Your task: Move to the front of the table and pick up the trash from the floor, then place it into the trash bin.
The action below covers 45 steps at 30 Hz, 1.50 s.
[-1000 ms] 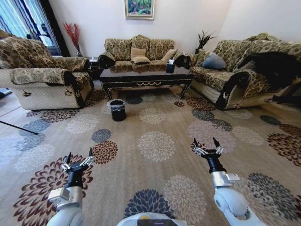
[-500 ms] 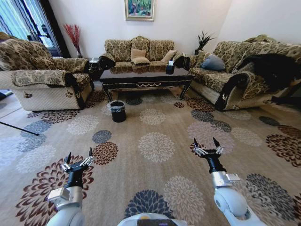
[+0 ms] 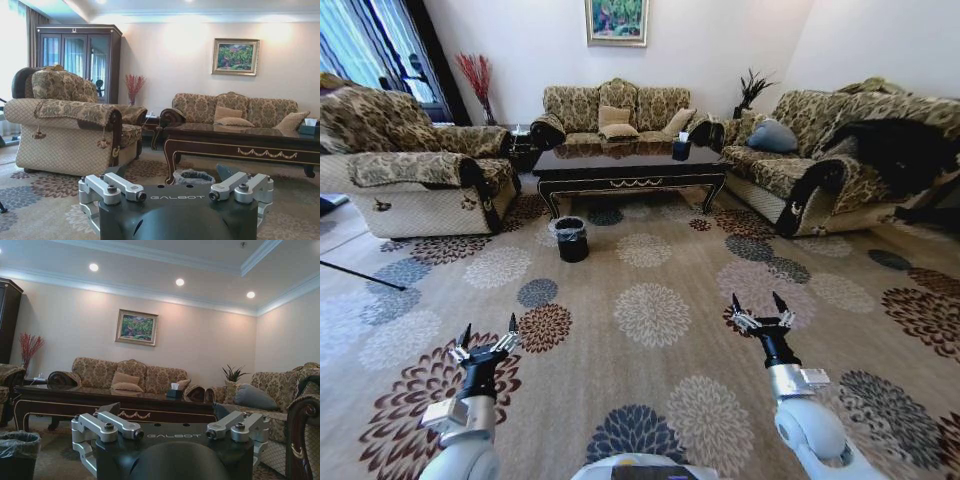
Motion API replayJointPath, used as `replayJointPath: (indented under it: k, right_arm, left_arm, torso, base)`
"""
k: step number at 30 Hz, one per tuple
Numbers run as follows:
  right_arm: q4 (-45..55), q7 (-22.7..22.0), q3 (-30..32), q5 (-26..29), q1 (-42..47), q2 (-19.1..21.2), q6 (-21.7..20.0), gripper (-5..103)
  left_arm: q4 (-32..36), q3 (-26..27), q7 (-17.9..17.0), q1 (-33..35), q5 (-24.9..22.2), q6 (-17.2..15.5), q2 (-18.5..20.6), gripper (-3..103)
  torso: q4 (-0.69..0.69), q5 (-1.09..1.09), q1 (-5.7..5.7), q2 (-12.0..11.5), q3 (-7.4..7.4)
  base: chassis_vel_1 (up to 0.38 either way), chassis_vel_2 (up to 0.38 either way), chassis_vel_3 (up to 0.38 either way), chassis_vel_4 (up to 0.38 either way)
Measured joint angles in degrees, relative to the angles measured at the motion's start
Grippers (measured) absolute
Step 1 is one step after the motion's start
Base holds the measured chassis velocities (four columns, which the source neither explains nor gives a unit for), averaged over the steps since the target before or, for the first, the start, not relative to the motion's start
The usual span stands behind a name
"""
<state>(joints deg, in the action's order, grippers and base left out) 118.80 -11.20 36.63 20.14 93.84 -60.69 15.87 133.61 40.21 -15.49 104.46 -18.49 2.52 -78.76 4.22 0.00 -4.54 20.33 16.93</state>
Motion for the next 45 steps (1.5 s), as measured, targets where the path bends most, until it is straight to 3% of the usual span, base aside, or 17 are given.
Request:
replayJointPath:
  k: [45]
  right_arm:
    - [0.0, 0.0, 0.0, 0.0, 0.0, 0.0, 0.0, 100]
  left_arm:
    - [0.0, 0.0, 0.0, 0.0, 0.0, 0.0, 0.0, 100]
  torso:
    - [0.0, 0.0, -3.8, 10.1, 6.34]
  base:
    - [0.0, 0.0, 0.0, 0.0]
